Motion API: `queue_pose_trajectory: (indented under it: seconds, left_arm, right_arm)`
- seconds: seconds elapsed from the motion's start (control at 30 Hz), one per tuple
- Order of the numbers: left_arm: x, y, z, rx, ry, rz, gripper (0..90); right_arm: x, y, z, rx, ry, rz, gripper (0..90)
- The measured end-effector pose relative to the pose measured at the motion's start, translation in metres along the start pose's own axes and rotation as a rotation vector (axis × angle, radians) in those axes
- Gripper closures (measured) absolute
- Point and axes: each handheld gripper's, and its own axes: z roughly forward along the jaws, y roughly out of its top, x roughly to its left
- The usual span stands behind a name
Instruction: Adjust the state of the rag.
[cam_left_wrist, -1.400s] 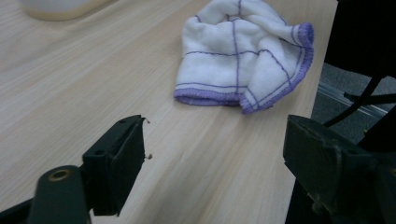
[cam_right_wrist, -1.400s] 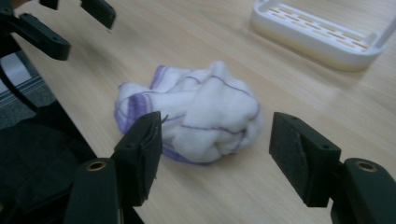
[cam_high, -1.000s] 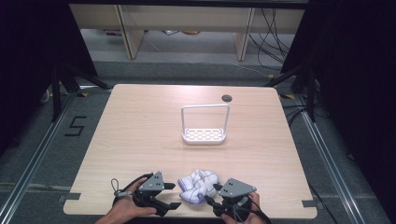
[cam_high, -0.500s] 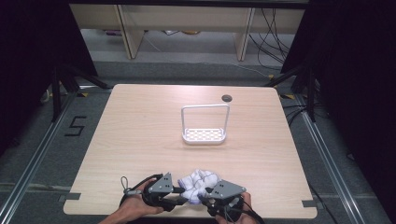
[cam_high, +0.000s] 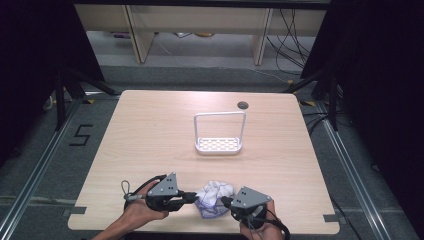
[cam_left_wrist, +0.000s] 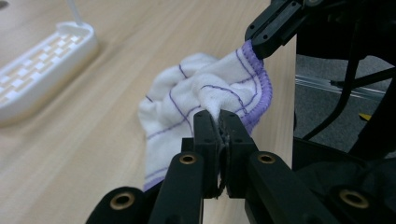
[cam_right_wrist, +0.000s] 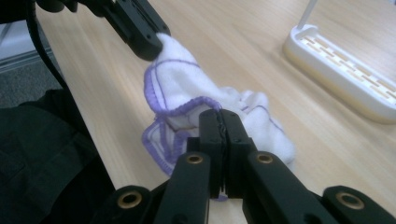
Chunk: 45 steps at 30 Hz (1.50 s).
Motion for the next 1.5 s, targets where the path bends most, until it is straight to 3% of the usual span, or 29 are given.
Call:
queue_pose_trajectory:
  seconds: [0.17,0.23,0.3,0.5,0.7,0.73,0.77,0.8,0.87,0.9,0.93,0.97,1.0,1.13,1.3,1.37,1.4,1.43,1.5]
  left_arm:
    - [0.0,0.017,-0.013,-0.015,0.018,0.016,86.5]
    - [-0.002,0.031,-0.024,-0.053,0.019,0.019,86.5]
    - [-0.003,0.036,-0.029,-0.063,0.016,0.024,86.5]
    - [-0.006,0.06,-0.059,-0.145,-0.012,0.01,86.5]
    - [-0.001,0.07,-0.071,-0.166,-0.002,-0.009,86.5]
    - [0.007,0.069,-0.066,-0.16,0.017,-0.031,86.4]
    - [0.007,0.069,-0.066,-0.16,0.017,-0.031,86.4]
    - [0.021,0.063,-0.053,-0.129,0.055,-0.055,86.5]
    - [0.035,0.053,-0.037,-0.093,0.082,-0.084,86.4]
    - [0.035,0.053,-0.037,-0.093,0.082,-0.084,86.4]
    - [0.046,0.044,-0.02,-0.048,0.111,-0.093,86.4]
    - [0.046,0.044,-0.02,-0.048,0.111,-0.093,86.4]
    - [0.056,0.037,-0.006,-0.017,0.124,-0.096,86.4]
    - [0.073,0.028,0.013,0.032,0.173,-0.091,86.2]
    - [0.09,0.016,0.025,0.037,0.203,-0.148,84.2]
    - [0.094,0.009,0.026,0.04,0.211,-0.166,75.7]
    - [0.094,0.009,0.026,0.04,0.211,-0.166,68.7]
    - [0.094,0.004,0.024,0.044,0.209,-0.172,67.3]
    - [0.094,0.002,0.021,0.051,0.213,-0.173,60.9]
  right_arm:
    - [-0.007,0.01,-0.008,-0.03,-0.001,-0.009,89.7]
    - [-0.011,0.021,-0.017,-0.045,0.003,-0.021,89.8]
    - [-0.012,0.026,-0.02,-0.055,0.002,-0.027,89.7]
    - [-0.015,0.058,-0.047,-0.116,0.019,-0.061,89.8]
    - [-0.019,0.074,-0.056,-0.142,0.045,-0.068,89.8]
    - [-0.027,0.076,-0.051,-0.121,0.047,-0.059,89.8]
    - [-0.031,0.076,-0.047,-0.111,0.038,-0.06,89.8]
    - [-0.036,0.075,-0.041,-0.087,0.029,-0.063,89.7]
    - [-0.049,0.069,-0.024,-0.042,0.015,-0.043,89.8]
    - [-0.056,0.065,-0.012,-0.026,0.014,-0.031,89.7]
    - [-0.062,0.061,-0.003,0.004,0.017,-0.012,89.8]
    - [-0.062,0.061,-0.003,0.004,0.017,-0.012,89.8]
    - [-0.075,0.052,0.02,0.051,0.005,0.007,89.7]
    - [-0.093,0.041,0.055,0.116,-0.013,0.031,89.7]
    - [-0.101,0.042,0.077,0.14,-0.033,0.036,87.0]
    - [-0.103,0.04,0.082,0.136,-0.055,0.071,75.8]
    - [-0.103,0.04,0.082,0.136,-0.055,0.071,75.8]
    - [-0.104,0.038,0.08,0.127,-0.071,0.064,64.7]
    - [-0.102,0.037,0.077,0.127,-0.089,0.052,64.6]
